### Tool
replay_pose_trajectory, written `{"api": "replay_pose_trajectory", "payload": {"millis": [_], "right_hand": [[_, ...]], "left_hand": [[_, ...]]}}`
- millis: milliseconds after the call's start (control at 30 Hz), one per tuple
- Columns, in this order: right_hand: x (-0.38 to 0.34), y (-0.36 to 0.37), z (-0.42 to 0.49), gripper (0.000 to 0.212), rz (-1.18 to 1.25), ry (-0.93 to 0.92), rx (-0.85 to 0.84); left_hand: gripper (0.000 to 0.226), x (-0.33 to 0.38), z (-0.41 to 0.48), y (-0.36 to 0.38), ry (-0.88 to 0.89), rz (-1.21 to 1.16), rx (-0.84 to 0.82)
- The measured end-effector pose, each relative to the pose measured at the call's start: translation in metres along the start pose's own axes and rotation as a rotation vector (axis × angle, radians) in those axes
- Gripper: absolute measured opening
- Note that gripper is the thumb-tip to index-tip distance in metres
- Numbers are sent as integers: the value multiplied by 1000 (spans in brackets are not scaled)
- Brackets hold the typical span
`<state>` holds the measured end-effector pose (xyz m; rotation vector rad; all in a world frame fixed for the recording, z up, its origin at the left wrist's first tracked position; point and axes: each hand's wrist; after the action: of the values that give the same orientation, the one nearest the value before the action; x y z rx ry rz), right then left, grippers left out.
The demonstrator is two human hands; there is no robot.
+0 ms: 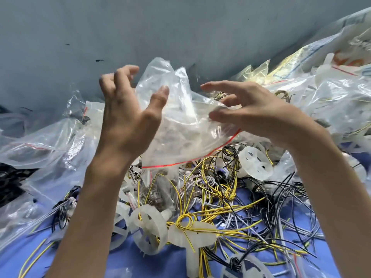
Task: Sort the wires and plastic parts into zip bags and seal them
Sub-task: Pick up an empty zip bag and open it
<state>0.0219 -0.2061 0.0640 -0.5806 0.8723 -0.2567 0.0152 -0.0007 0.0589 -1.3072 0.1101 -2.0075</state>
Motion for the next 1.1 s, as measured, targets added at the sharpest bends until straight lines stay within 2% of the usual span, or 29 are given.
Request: {"api": "replay_pose_trajectory", "payload": {"millis": [67,200,333,433,567,700,767,867,1033,1100], "right_hand": [[4,-1,1,45,8,36,47],[12,-2,3,39,-25,98,83],[16,-2,5,37,0,144,122],[15,-3,5,38,56,155,144],[12,-1,5,40,99,159,157],[9,1,5,45,88,143,160],[6,1,4,56,98,129,112],[3,2,2,75,135,80,20],[-4,6,0,86,46,-47,-107],[-7,7,-2,76,-70,-120,-142]], "left_hand": [[65,5,-5,-3,125,-5,-117],[64,9,-14,-7,358,171,-379],[54,12,-15,-4,430,214,-408],[48,10,-12,-6,434,204,-392],[56,9,-12,-8,439,203,-470],[34,6,-11,-3,431,187,-409],[29,6,-11,-1,390,168,-357],[33,5,-9,1,286,78,-334],[32,1,-7,-2,150,-92,-392],[30,-1,-6,-3,156,-112,-364]]}}
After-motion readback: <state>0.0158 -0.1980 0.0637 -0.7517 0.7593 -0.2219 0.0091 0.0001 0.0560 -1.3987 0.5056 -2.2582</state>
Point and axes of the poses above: each hand's wrist, its own z-axis towards the middle knuckle, its own y-axis out of the palm, x = y × z, and after that the axes turned 13 degrees about -y, right-handed
